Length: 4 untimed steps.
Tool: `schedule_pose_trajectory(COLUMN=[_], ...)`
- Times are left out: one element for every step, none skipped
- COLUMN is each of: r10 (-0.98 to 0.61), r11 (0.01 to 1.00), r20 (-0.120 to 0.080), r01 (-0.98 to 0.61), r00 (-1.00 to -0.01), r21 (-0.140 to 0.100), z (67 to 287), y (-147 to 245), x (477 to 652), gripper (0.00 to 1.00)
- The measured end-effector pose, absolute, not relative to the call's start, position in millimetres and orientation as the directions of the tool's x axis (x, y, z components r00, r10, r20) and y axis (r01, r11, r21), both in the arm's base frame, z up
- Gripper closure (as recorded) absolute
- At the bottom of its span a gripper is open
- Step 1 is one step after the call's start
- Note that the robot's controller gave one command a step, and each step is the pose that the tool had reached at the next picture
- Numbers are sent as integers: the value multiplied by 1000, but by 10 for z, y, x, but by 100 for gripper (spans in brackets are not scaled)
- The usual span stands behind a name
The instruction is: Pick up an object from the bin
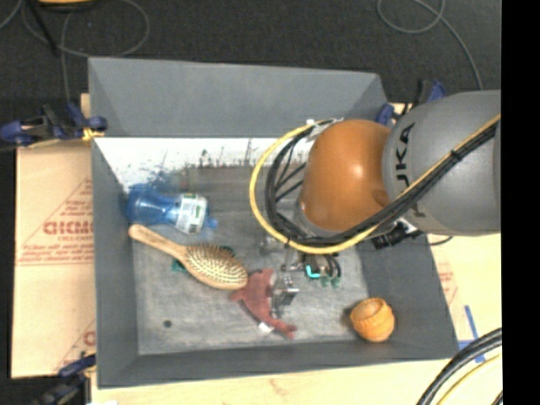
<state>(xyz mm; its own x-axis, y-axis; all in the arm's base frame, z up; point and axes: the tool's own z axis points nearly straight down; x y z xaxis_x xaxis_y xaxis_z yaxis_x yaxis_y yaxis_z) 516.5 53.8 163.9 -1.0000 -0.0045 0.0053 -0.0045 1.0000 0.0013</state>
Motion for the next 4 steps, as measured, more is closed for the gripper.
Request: schedule_pose_trajectory(r10=[-3,-56,77,77], r11=[1000,998,997,997], r20=[-3,-10,-6,-6], r01=[-3,-56,77,77], r00=[-1000,-998,-997,-997], r21=[2,-1,3,3], z=[1679,1152,736,735], y=[537,579,718,718], x=[5183,5302,5321,5321], gripper=[0,0,100,100])
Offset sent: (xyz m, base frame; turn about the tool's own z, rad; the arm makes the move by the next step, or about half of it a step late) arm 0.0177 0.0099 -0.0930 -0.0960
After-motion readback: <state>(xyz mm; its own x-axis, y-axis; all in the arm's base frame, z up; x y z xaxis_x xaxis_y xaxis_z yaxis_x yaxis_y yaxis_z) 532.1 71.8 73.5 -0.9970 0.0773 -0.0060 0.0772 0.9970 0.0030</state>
